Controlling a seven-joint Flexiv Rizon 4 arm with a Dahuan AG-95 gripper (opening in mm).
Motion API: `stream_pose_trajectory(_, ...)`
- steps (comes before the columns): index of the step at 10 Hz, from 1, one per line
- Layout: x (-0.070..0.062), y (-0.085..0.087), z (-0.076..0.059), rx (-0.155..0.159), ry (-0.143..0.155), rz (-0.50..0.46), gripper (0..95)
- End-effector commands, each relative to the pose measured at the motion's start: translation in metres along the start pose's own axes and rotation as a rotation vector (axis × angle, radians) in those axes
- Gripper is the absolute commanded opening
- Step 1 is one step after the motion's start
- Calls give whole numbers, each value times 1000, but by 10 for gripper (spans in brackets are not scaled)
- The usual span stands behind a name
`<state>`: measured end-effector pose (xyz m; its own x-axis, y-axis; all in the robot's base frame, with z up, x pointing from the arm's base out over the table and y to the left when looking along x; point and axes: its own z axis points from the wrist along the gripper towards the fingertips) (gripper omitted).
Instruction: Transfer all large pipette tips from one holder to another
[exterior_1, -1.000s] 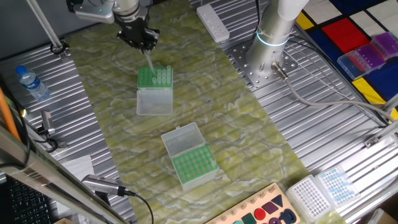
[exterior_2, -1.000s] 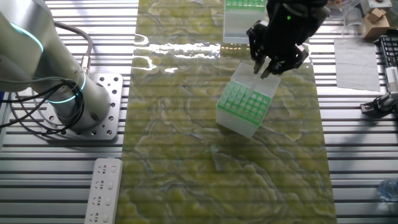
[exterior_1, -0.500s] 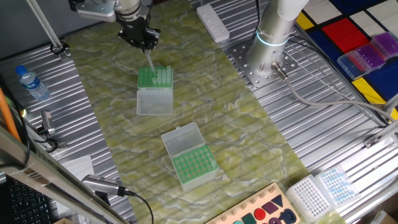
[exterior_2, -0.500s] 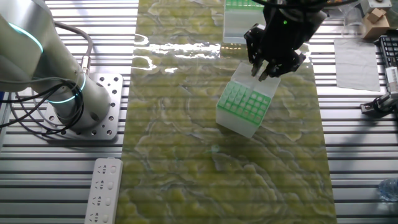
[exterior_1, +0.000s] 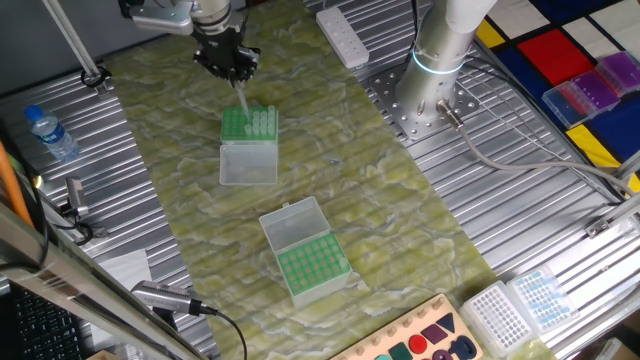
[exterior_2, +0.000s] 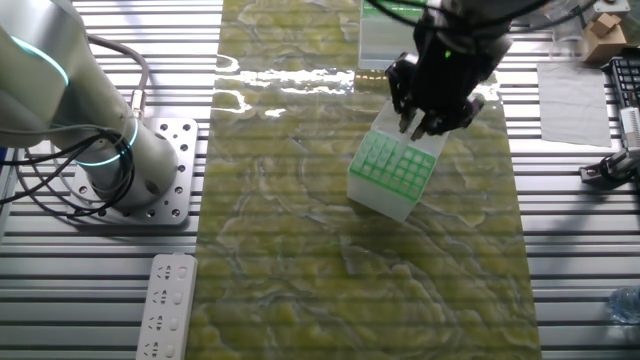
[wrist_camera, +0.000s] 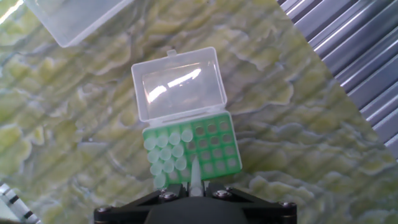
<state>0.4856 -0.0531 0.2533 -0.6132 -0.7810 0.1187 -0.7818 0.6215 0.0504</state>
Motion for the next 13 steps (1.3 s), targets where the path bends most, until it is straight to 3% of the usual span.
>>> stream_pose_trajectory(1,-4,1,5,-2,1,6,380)
stream_pose_trajectory(4,-6,4,2,-6,5,47,380)
stream_pose_trajectory(5,-6,6,-3,-10,8,105,0)
stream_pose_trajectory(7,-15,25,-20,-67,32,317,0)
stream_pose_trajectory(10,-47,68,-30,-133,-4,554,0)
stream_pose_trajectory(13,-47,68,-30,-205,-31,845,0)
